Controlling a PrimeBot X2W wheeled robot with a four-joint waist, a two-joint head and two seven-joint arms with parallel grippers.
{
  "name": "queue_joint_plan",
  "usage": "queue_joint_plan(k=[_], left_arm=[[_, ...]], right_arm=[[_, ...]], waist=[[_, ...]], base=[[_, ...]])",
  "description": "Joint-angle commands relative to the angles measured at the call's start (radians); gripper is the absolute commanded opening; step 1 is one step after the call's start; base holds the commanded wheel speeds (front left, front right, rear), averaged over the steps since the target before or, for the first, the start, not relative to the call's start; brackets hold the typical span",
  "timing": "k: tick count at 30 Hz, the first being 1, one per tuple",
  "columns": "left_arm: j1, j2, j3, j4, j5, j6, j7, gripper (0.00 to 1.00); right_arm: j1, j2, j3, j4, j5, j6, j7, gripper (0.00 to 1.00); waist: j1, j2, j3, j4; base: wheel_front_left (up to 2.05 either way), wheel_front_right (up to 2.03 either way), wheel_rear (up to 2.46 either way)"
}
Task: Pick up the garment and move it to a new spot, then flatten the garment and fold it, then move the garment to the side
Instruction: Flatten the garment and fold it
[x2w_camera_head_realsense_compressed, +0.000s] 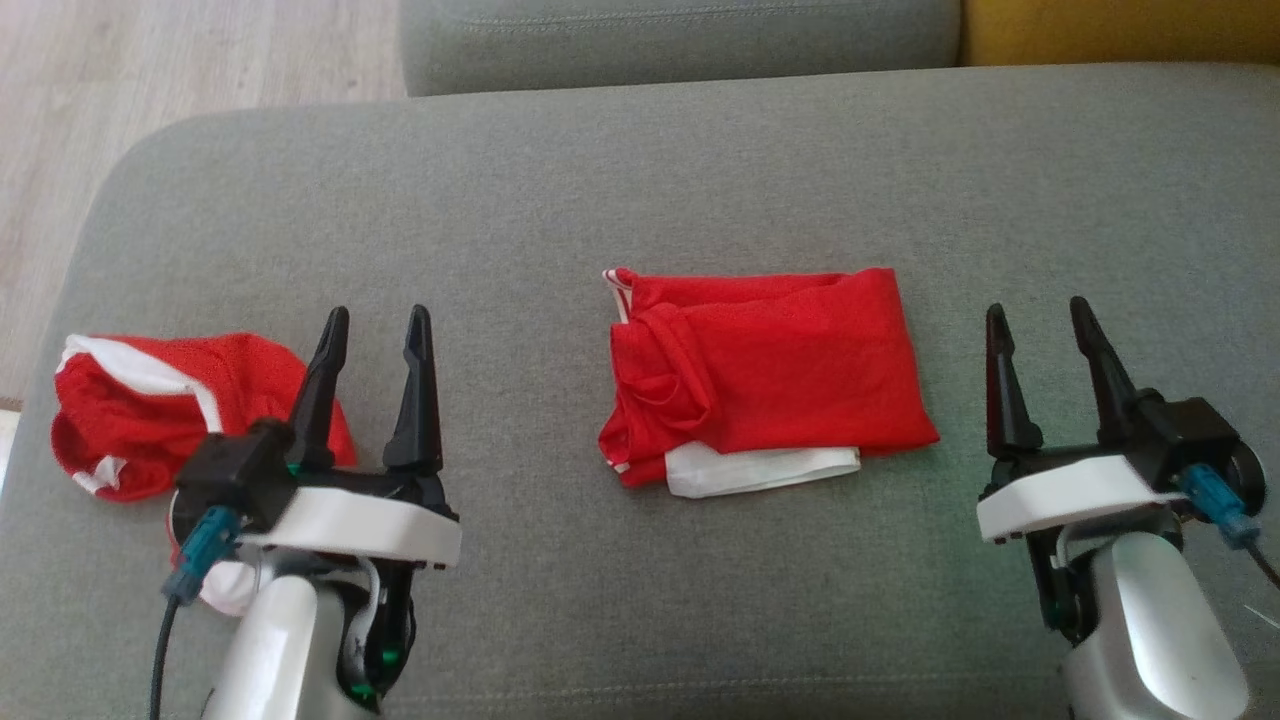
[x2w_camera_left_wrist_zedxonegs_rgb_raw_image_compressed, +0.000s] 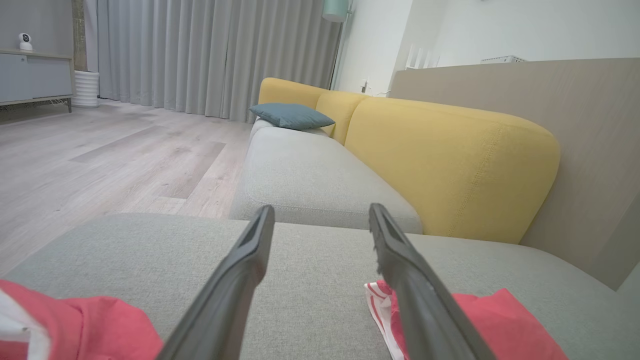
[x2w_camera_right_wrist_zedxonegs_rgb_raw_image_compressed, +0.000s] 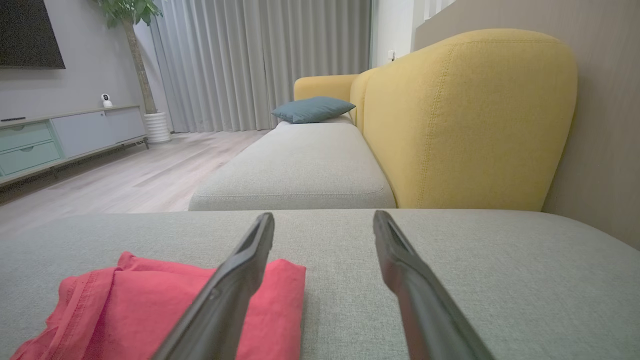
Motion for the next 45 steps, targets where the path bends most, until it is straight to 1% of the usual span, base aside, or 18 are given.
queue_joint_plan(k=[1,4,5,9,10,13,17,22,25,29,34,37,42,45], left_arm=[[-0.034,0.005,0.026,-0.036,0.005,0.001,-0.005,1.00],[-0.047,0.005,0.008,-0.028,0.002,-0.004,-0.005,1.00],[-0.052,0.005,0.001,-0.025,0.001,-0.006,-0.005,1.00],[-0.073,0.005,-0.021,-0.019,-0.009,-0.006,-0.005,1.00],[-0.073,0.005,-0.021,-0.019,-0.009,-0.006,-0.005,1.00],[-0.084,0.005,-0.030,-0.015,-0.014,-0.007,-0.005,1.00],[-0.100,0.005,-0.038,-0.008,-0.018,-0.010,-0.005,1.00],[-0.120,0.005,-0.049,-0.007,-0.025,-0.009,-0.005,1.00],[-0.129,0.005,-0.049,-0.004,-0.027,-0.008,-0.005,1.00],[-0.136,0.005,-0.044,-0.002,-0.031,-0.006,-0.005,1.00],[-0.136,0.005,-0.054,-0.002,-0.033,-0.006,-0.005,1.00],[-0.135,0.005,-0.058,-0.001,-0.034,-0.005,-0.005,1.00],[-0.135,0.005,-0.057,-0.003,-0.038,-0.002,-0.005,1.00],[-0.132,0.005,-0.049,-0.002,-0.034,-0.002,-0.005,1.00]], right_arm=[[-0.017,-0.001,0.016,-0.038,0.002,0.007,-0.011,1.00],[-0.025,-0.001,0.017,-0.038,-0.007,0.007,-0.009,0.99],[-0.028,-0.001,0.020,-0.036,-0.010,0.007,-0.008,0.00],[-0.044,-0.001,0.058,-0.013,-0.018,0.007,0.001,0.00],[-0.044,-0.001,0.058,-0.013,-0.018,0.007,0.001,0.00],[-0.064,-0.001,0.111,0.023,-0.017,0.007,0.002,0.00],[-0.108,-0.001,0.167,0.093,-0.010,0.007,0.003,0.00],[-0.167,-0.001,0.206,0.210,0.016,0.007,0.001,0.00],[-0.189,-0.001,0.269,0.265,0.043,0.007,-0.002,0.00],[-0.202,-0.001,0.360,0.294,0.085,0.007,-0.007,0.00],[-0.217,-0.001,0.428,0.288,0.120,0.007,-0.010,0.00],[-0.229,-0.001,0.443,0.288,0.131,0.007,-0.010,0.00],[-0.246,-0.001,0.427,0.387,0.104,0.007,-0.008,0.00],[-0.254,0.000,0.417,0.423,0.109,0.007,-0.008,0.00]], waist=[[0.0000,0.0000,0.006,0.007],[0.0000,0.0000,0.024,0.029],[0.0000,0.0000,0.031,0.039],[0.0000,0.0000,0.071,0.090],[0.0000,0.0000,0.071,0.090],[0.0000,0.0000,0.103,0.127],[0.0000,0.0000,0.141,0.179],[0.0000,0.0000,0.174,0.231],[0.0000,0.0000,0.182,0.252],[0.0000,0.0000,0.186,0.266],[0.0000,0.0000,0.188,0.273],[0.0000,0.0000,0.190,0.273],[0.0000,0.0000,0.191,0.270],[0.0000,0.0000,0.186,0.256]], base=[[0.00,0.00,0.00],[0.00,0.00,0.00],[0.00,0.00,0.00],[0.00,0.00,0.00],[0.00,0.00,0.00],[0.00,0.00,0.00],[0.00,0.00,0.00],[0.00,0.00,0.00],[0.00,0.00,0.00],[0.00,0.00,0.00],[0.00,0.00,0.00],[0.00,0.00,0.00],[0.00,0.00,0.00],[0.00,0.00,0.00]])
